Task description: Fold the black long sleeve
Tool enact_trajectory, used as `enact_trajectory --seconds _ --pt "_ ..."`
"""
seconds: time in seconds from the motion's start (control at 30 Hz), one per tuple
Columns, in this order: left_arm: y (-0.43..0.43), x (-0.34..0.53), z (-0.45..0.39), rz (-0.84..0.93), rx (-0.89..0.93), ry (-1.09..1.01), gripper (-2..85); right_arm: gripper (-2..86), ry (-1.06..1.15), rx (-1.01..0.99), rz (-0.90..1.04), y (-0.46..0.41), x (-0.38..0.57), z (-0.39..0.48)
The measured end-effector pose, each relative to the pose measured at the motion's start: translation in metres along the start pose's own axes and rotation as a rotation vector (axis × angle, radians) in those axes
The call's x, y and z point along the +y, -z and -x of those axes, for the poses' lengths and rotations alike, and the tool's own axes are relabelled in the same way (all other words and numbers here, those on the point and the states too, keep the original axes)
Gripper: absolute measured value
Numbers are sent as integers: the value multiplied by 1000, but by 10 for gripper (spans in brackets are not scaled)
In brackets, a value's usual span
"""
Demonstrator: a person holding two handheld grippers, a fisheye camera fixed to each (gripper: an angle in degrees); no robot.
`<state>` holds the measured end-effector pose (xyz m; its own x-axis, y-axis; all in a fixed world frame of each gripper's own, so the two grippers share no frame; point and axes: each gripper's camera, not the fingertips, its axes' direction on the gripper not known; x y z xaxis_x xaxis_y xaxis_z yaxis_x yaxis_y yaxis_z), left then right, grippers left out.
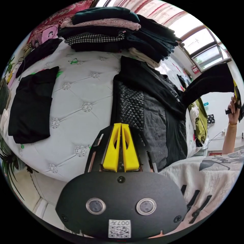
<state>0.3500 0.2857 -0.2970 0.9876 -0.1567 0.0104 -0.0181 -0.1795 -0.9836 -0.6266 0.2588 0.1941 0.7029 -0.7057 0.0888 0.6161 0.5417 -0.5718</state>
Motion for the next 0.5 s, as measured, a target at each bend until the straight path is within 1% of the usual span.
enact_trajectory --seconds 0.03,0.1,0.13,0.2,0.3,0.37,0.43,0.5 --pt "4 6 5 -9 9 3 -9 1 16 -48 15 -18 -3 14" --pt "8 15 13 -17 20 9 -8 7 0 -214 94 -98 7 65" --pt "10 21 18 -15 30 11 -6 9 -13 -260 131 -120 13 77" --pt "9 27 26 -5 44 20 0 21 -89 -409 284 -205 51 123" --pt "9 33 35 5 63 26 19 30 -153 -485 511 -275 96 159" --pt "11 33 37 -3 85 16 33 34 -179 -438 576 -288 113 160" --pt "12 24 31 -1 102 -27 45 37 -210 -353 589 -286 122 144" --pt "10 15 23 2 117 -67 50 42 -291 -200 629 -278 141 110"
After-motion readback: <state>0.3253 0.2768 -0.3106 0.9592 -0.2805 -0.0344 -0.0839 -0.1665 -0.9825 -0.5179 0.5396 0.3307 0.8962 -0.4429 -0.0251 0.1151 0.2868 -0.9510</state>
